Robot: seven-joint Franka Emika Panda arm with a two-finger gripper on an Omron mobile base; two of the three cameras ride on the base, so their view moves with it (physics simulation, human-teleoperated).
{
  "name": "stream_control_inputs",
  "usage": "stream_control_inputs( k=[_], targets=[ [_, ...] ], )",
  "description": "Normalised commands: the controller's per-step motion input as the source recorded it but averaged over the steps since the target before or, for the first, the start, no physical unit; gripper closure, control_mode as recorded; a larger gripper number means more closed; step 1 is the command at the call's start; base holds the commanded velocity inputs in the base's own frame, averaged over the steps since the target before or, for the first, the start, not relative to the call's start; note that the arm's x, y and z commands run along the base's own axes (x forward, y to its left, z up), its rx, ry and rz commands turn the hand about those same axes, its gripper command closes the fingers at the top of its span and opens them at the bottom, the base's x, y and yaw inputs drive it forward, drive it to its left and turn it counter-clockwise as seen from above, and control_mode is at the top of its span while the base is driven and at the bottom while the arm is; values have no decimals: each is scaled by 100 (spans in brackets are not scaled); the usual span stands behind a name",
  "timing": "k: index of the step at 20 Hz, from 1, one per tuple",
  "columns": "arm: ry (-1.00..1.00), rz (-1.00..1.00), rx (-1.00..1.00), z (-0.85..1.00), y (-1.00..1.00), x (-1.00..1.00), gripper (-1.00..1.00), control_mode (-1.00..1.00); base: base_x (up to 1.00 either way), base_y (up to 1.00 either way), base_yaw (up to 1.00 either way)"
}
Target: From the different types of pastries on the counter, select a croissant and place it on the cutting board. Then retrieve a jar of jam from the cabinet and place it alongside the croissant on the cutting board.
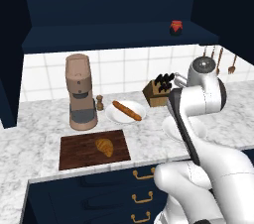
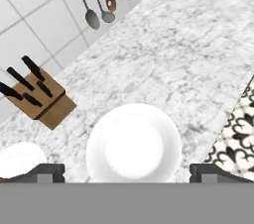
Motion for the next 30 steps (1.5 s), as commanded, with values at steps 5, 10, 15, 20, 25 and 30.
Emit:
stream_control_inputs(
  k=[5, 10, 15, 20, 25, 30],
  targets=[
    [-10, -15, 0, 47, -41, 0, -100, -100, 0, 0, 0],
    [-1, 14, -3, 44, -6, 7, -100, -100, 0, 0, 0],
    [0, 6, 0, 13, -3, 12, -100, -100, 0, 0, 0],
    [0, 29, -12, 58, 1, 26, -100, -100, 0, 0, 0],
    [0, 22, -14, 56, 2, 19, -100, -100, 0, 0, 0],
    [0, 5, -1, 2, 3, 4, -100, -100, 0, 0, 0]
  ],
)
